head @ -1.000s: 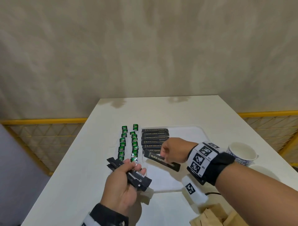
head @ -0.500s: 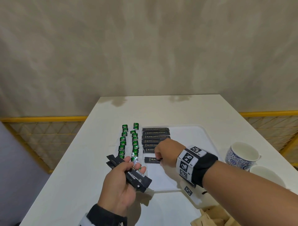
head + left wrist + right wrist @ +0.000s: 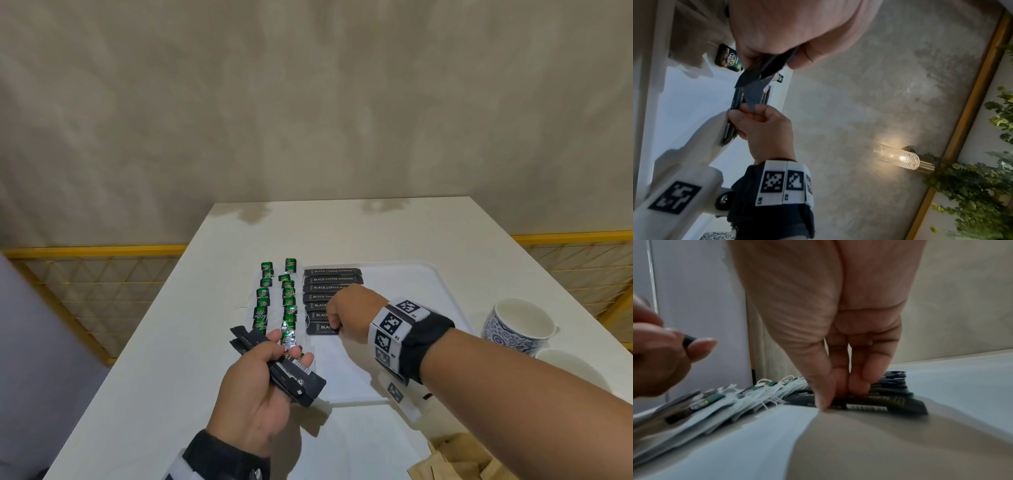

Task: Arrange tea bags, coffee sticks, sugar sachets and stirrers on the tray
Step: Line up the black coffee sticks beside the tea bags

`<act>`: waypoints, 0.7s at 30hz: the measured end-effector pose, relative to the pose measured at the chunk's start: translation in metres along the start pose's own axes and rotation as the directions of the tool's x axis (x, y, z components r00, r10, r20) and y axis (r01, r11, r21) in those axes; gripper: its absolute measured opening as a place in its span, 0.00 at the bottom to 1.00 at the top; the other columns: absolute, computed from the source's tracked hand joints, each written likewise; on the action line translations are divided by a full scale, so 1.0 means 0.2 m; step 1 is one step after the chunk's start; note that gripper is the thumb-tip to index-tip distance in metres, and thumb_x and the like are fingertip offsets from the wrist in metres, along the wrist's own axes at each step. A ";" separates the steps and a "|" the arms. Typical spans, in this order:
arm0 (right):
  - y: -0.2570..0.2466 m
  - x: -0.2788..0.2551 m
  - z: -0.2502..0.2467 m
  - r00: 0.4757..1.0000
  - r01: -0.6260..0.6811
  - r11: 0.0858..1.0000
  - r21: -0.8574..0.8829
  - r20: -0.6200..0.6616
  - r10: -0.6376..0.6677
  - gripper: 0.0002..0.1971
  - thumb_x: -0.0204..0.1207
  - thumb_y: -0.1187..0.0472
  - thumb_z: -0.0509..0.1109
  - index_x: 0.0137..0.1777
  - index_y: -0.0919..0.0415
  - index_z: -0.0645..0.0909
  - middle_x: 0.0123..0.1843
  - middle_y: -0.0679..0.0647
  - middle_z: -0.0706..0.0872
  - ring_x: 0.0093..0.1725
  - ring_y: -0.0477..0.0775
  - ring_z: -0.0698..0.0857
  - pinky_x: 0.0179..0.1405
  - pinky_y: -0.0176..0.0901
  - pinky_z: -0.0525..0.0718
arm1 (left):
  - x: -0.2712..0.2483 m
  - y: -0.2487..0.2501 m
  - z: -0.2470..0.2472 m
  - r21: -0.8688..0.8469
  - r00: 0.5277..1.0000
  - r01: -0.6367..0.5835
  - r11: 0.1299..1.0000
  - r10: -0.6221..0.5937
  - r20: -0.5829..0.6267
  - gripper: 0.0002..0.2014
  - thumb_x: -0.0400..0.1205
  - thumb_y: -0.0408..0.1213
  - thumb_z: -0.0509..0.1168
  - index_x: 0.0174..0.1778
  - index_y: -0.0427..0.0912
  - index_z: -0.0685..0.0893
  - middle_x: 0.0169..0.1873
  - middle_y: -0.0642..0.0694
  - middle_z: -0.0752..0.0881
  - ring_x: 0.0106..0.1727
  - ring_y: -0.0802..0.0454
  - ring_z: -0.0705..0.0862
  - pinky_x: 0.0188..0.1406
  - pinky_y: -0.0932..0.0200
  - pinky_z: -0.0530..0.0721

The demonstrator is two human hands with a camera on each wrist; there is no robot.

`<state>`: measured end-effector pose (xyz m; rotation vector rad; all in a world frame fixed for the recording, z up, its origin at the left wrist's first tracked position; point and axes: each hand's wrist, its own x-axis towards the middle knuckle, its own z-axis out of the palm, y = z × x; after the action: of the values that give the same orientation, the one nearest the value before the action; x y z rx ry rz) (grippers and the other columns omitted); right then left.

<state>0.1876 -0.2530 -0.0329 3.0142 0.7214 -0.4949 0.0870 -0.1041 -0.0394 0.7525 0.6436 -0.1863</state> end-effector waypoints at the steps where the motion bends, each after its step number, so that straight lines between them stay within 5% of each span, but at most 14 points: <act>1: 0.00 -0.01 0.00 1.000 -0.006 0.999 0.032 -0.021 0.007 0.13 0.77 0.68 0.66 0.58 0.59 0.86 0.58 0.53 0.88 0.59 0.55 0.85 0.58 0.45 0.83 | 0.00 0.00 0.00 0.009 1.000 0.003 1.000 -0.003 -0.002 0.12 0.84 0.22 0.54 0.55 0.34 0.81 0.46 0.31 0.81 0.59 0.32 0.79 0.47 0.40 0.82; 6: 0.00 -0.10 -0.03 0.983 0.044 0.934 0.354 -0.182 0.023 0.04 0.78 0.59 0.70 0.49 0.57 0.85 0.44 0.47 0.86 0.45 0.47 0.83 0.42 0.37 0.79 | 0.01 -0.01 0.01 0.022 1.000 -0.012 1.000 0.012 0.020 0.12 0.83 0.22 0.56 0.51 0.37 0.84 0.45 0.32 0.82 0.50 0.37 0.82 0.57 0.40 0.81; 10: -0.06 -0.21 -0.10 0.996 0.087 0.686 0.723 -0.047 -0.078 0.09 0.75 0.55 0.75 0.49 0.60 0.84 0.37 0.48 0.87 0.36 0.44 0.85 0.40 0.38 0.86 | 0.00 -0.03 0.04 -0.072 0.997 -0.027 0.997 0.033 0.076 0.13 0.83 0.21 0.56 0.53 0.38 0.83 0.47 0.33 0.86 0.46 0.43 0.85 0.50 0.45 0.83; 16: -0.07 -0.26 -0.09 0.995 0.099 0.761 0.641 -0.078 -0.063 0.12 0.69 0.61 0.81 0.50 0.55 0.85 0.36 0.44 0.86 0.35 0.41 0.83 0.44 0.37 0.82 | -0.01 -0.07 0.07 -0.005 0.993 -0.061 0.998 0.062 0.096 0.09 0.81 0.23 0.62 0.51 0.37 0.85 0.42 0.33 0.90 0.39 0.41 0.89 0.40 0.45 0.89; 21: -0.07 -0.30 -0.08 0.973 0.138 0.832 0.538 -0.229 -0.014 0.10 0.69 0.63 0.78 0.40 0.50 0.80 0.34 0.43 0.83 0.33 0.41 0.80 0.39 0.38 0.82 | -0.01 -0.07 0.05 0.013 0.994 -0.086 0.996 0.085 0.061 0.05 0.80 0.24 0.65 0.49 0.30 0.84 0.34 0.33 0.90 0.31 0.42 0.91 0.43 0.45 0.87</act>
<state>0.1349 -0.2655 0.0026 3.6421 0.8372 -0.4419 0.0845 -0.1214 -0.0399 0.7848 0.5517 -0.1347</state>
